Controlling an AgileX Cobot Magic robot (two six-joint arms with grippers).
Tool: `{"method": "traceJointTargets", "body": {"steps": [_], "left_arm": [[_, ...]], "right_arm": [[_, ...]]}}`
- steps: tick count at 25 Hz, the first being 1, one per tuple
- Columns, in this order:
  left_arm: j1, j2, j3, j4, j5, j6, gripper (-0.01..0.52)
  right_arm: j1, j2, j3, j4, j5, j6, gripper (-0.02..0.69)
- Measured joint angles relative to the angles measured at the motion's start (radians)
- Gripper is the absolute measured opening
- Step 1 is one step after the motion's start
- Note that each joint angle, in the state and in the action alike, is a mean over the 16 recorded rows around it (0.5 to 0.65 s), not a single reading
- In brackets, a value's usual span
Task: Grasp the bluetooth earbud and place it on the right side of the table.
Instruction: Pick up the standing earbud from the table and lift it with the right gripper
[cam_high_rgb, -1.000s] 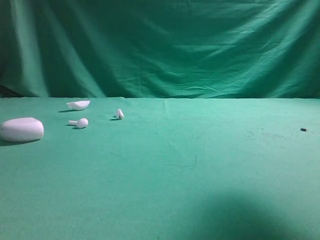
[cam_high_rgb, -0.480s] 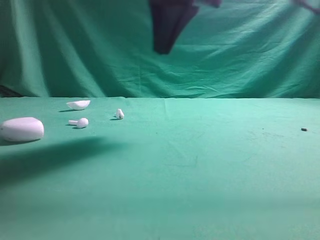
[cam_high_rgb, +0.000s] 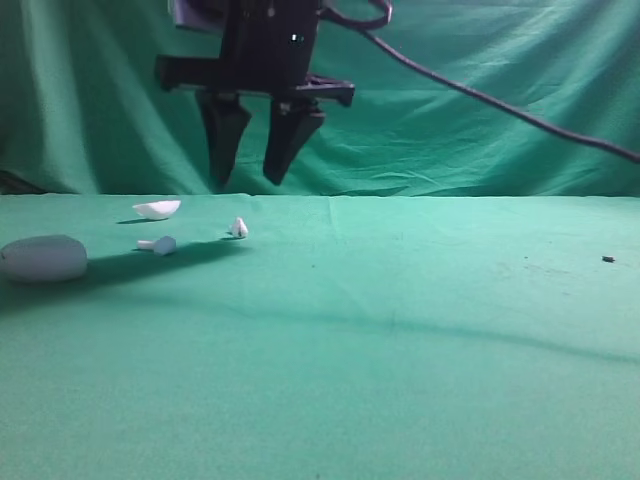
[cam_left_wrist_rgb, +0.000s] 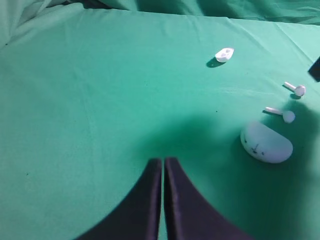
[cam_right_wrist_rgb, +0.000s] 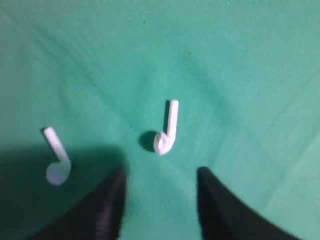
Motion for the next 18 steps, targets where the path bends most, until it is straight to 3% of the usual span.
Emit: {"method": "traceJointTargets", "body": {"steps": [4,8,14,18], "left_arm": [[0.0,0.0,0.0,0.0,0.0,0.0,0.0],[0.0,0.0,0.0,0.0,0.0,0.0,0.0],[0.0,0.0,0.0,0.0,0.0,0.0,0.0],[0.0,0.0,0.0,0.0,0.0,0.0,0.0]], "right_arm": [[0.0,0.049,-0.022,-0.005,-0.033,0.011,0.378],[0.0,0.082,-0.027,-0.012,-0.071,0.015,0.428],[0.0,0.113,-0.029,-0.02,-0.112,0.02,0.429],[0.0,0.124,-0.032,-0.021,-0.125,0.027,0.367]]}}
